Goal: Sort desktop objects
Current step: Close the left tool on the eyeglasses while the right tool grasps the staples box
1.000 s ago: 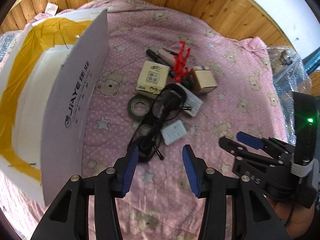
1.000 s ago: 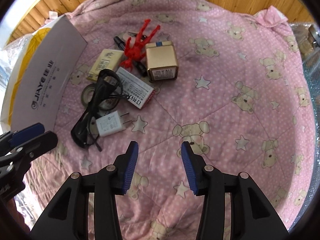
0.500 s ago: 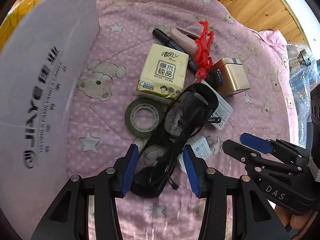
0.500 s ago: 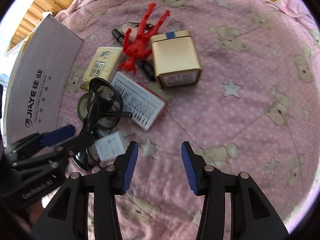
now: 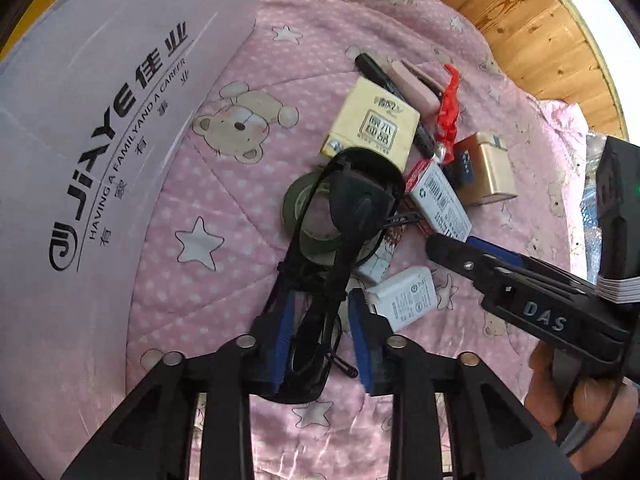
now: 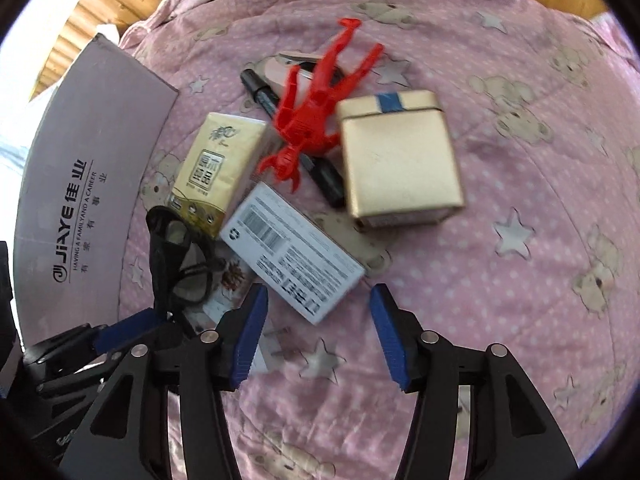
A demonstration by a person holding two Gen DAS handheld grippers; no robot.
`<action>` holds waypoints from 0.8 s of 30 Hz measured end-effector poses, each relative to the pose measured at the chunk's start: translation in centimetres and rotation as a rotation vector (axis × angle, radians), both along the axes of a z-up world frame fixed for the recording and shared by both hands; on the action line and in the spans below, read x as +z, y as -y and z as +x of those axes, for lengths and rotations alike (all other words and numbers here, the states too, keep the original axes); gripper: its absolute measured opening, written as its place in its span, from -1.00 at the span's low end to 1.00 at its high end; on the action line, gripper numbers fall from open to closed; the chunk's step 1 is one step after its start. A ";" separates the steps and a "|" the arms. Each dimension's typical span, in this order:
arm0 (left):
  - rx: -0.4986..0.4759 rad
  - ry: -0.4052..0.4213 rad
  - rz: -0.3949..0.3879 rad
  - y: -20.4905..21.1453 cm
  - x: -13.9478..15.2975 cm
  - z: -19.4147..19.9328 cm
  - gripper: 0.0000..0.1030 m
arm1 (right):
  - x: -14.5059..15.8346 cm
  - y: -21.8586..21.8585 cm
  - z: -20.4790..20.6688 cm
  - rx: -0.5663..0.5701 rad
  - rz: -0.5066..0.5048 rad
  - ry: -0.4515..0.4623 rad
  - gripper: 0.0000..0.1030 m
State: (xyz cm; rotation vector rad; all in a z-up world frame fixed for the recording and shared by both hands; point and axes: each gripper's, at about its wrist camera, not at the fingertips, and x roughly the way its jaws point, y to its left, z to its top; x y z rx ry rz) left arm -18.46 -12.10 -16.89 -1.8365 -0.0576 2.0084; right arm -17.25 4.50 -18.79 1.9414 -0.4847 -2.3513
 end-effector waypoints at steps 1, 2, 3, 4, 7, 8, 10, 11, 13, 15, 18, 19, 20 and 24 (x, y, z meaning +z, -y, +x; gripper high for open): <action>-0.004 -0.002 0.010 -0.1 0.0 -0.1 -0.31 | -0.1 0.2 -0.2 0.007 0.010 -0.006 0.16; -0.009 -0.008 0.009 -0.2 -0.1 -0.1 -0.31 | -0.1 0.5 -0.4 0.014 0.019 -0.017 0.18; -0.014 -0.010 0.006 -0.4 -0.1 -0.1 -0.31 | -0.3 0.5 -0.5 0.019 0.024 -0.022 0.18; -0.020 -0.009 0.010 -0.5 -0.3 -0.2 -0.31 | -0.3 0.7 -0.7 0.025 0.033 -0.026 0.18; -0.025 -0.017 0.009 -0.5 -0.2 -0.3 -0.39 | -0.1 0.7 -0.7 0.026 0.033 -0.025 0.04; -0.026 -0.021 0.007 -0.5 0.0 -0.3 -0.58 | 0.0 0.6 -0.5 0.023 0.015 -0.019 -0.03; -0.014 -0.014 0.003 0.0 0.1 -0.2 -0.59 | 0.1 -0.1 -0.1 0.013 -0.028 0.000 -0.07; -0.007 -0.010 0.007 0.7 0.3 -0.1 -0.59 | 0.1 -0.3 0.5 0.004 -0.075 0.015 -0.07; 0.013 0.003 0.019 1.2 0.2 0.2 -0.59 | 0.0 -0.3 1.4 0.000 -0.124 0.033 -0.07; 0.021 0.019 0.037 0.8 -0.2 -0.1 -0.59 | 0.1 0.0 2.0 0.017 -0.151 0.042 -0.07; 0.016 0.024 0.041 1.1 -0.3 0.3 -0.55 | 0.3 0.5 2.1 0.038 -0.093 0.020 0.12; 0.014 0.019 0.036 1.0 -0.4 0.3 -0.54 | 0.3 0.7 2.0 0.043 -0.078 0.015 0.13; 0.008 0.016 0.034 0.8 -0.3 0.3 -0.49 | 0.3 0.9 1.7 0.047 -0.069 0.013 0.14; 0.005 0.005 0.023 0.4 -0.7 0.3 -0.47 | 0.0 1.7 0.7 0.078 -0.031 -0.010 0.21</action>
